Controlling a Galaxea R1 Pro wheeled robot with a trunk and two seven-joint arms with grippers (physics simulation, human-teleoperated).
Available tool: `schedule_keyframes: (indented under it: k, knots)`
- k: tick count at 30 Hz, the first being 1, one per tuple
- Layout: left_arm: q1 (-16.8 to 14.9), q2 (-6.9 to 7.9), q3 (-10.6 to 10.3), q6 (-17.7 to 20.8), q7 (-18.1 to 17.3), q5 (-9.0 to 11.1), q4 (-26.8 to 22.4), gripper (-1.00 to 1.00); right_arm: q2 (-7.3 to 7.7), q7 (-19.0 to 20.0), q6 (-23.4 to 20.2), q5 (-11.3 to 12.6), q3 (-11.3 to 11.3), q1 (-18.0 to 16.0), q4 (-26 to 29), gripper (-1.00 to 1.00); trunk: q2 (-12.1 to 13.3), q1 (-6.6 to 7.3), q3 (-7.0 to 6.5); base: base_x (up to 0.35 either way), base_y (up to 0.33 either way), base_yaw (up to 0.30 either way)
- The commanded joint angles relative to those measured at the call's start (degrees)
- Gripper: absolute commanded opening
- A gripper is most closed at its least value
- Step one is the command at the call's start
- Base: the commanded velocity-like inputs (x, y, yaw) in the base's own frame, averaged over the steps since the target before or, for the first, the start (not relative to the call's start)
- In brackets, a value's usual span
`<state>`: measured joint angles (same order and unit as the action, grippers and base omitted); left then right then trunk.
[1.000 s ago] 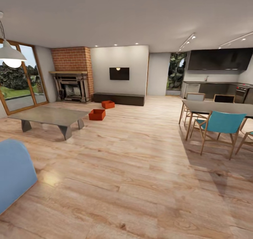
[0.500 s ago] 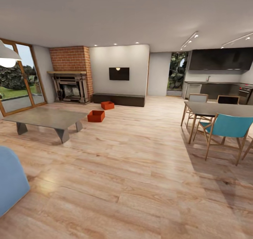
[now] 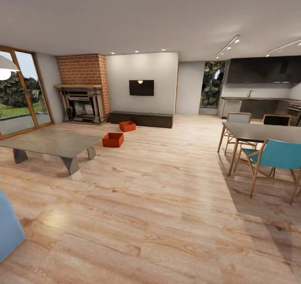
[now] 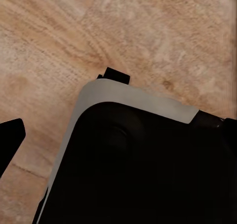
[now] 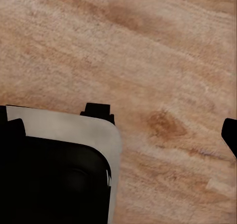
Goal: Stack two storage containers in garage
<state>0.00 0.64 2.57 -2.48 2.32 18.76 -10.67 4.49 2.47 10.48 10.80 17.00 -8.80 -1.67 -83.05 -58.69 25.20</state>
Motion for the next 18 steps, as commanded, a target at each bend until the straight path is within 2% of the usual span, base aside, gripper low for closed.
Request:
schedule_keyframes:
  k: [1,18]
  knots:
    - [0.0,-0.02,0.2,-0.1,0.1,0.0,0.0,1.0,-0.01,0.3,0.3,0.6,0.4,-0.1,-0.2,1.0,0.0,-0.03,0.05,0.326,0.0,0.0]
    - [0.0,-0.03,0.2,-0.2,0.1,-0.1,0.0,1.0,-0.01,0.3,0.3,0.6,0.4,-0.1,-0.2,1.0,0.0,-0.03,0.05,0.326,0.0,0.0]
